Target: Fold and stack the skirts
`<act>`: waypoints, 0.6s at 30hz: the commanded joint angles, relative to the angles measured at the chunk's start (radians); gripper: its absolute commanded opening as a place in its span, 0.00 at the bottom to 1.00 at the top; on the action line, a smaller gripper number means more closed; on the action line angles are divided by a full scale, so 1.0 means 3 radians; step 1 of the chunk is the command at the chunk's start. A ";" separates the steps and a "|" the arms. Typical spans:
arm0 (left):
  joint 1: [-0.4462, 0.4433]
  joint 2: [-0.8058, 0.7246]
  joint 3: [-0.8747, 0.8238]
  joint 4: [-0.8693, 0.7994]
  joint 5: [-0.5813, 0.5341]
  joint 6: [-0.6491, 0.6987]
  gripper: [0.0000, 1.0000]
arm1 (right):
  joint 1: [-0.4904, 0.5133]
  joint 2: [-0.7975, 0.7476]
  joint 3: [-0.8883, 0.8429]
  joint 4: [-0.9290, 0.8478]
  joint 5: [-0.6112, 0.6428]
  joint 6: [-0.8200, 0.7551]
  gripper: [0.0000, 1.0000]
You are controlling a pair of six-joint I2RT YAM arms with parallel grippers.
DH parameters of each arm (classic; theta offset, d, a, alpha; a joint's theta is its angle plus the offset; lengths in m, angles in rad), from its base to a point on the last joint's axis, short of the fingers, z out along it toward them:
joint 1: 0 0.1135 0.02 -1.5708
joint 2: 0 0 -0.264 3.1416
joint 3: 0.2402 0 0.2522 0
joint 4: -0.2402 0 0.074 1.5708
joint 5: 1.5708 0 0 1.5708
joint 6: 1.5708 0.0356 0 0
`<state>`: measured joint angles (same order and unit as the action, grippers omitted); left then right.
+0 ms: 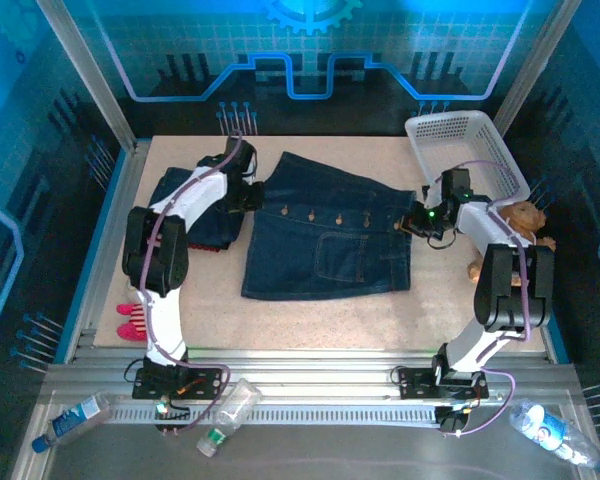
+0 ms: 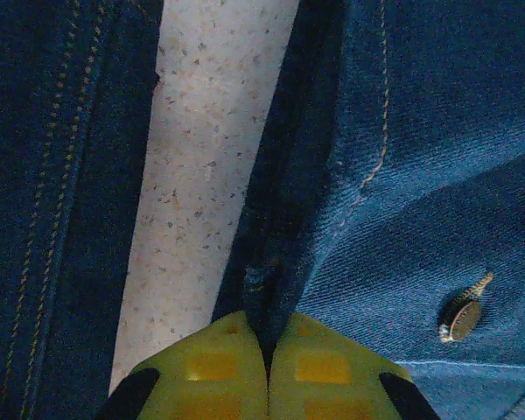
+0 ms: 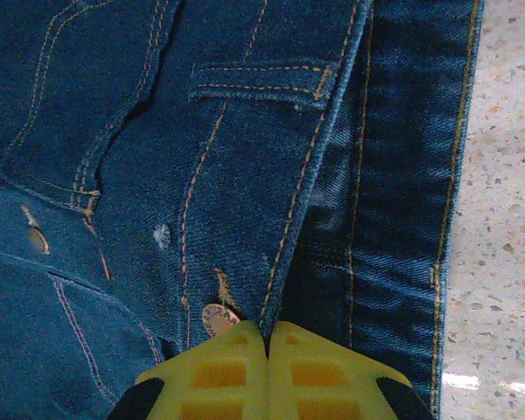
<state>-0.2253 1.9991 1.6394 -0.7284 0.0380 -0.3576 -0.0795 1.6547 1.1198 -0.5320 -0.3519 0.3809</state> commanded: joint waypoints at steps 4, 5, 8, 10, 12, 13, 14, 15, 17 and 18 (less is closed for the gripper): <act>-0.0011 -0.0231 -0.0011 -0.0024 0.0047 -0.0073 0.00 | -0.0105 -0.0136 -0.0052 -0.0088 0.0021 0.0059 0.00; -0.0011 -0.0219 0.0004 -0.0015 0.0098 -0.0081 0.00 | -0.0113 -0.0128 -0.0056 -0.0098 0.0051 0.0057 0.00; -0.0011 -0.0135 0.0032 0.0033 0.0248 -0.0116 0.00 | -0.0160 -0.0121 -0.0130 -0.0068 0.0194 0.0103 0.00; -0.0025 -0.0021 0.0023 0.0095 0.0331 -0.0127 0.00 | -0.0219 -0.0092 -0.0249 0.0038 0.0252 0.0157 0.00; -0.0042 0.0155 0.0023 0.0134 0.0365 -0.0132 0.00 | -0.0236 0.0017 -0.0296 0.0065 0.0239 0.0156 0.00; -0.0042 0.0269 0.0048 0.0135 0.0401 -0.0137 0.00 | -0.0234 0.0111 -0.0297 0.0050 0.0238 0.0146 0.00; -0.0048 0.0374 0.0078 0.0123 0.0422 -0.0147 0.00 | -0.0236 0.0199 -0.0287 0.0045 0.0224 0.0141 0.00; -0.0051 0.0468 0.0107 0.0104 0.0421 -0.0153 0.00 | -0.0232 0.0253 -0.0286 0.0045 0.0217 0.0139 0.00; -0.0067 0.0595 0.0160 0.0062 0.0368 -0.0146 0.00 | -0.0236 0.0331 -0.0244 -0.0009 0.0246 0.0117 0.00; -0.0072 0.0625 0.0170 0.0041 0.0307 -0.0136 0.00 | -0.0231 0.0363 -0.0210 -0.0050 0.0284 0.0100 0.00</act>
<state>-0.2436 2.1437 1.6615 -0.6884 0.1394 -0.3859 -0.1322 1.7340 1.0462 -0.5159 -0.3065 0.4137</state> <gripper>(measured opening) 0.056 0.061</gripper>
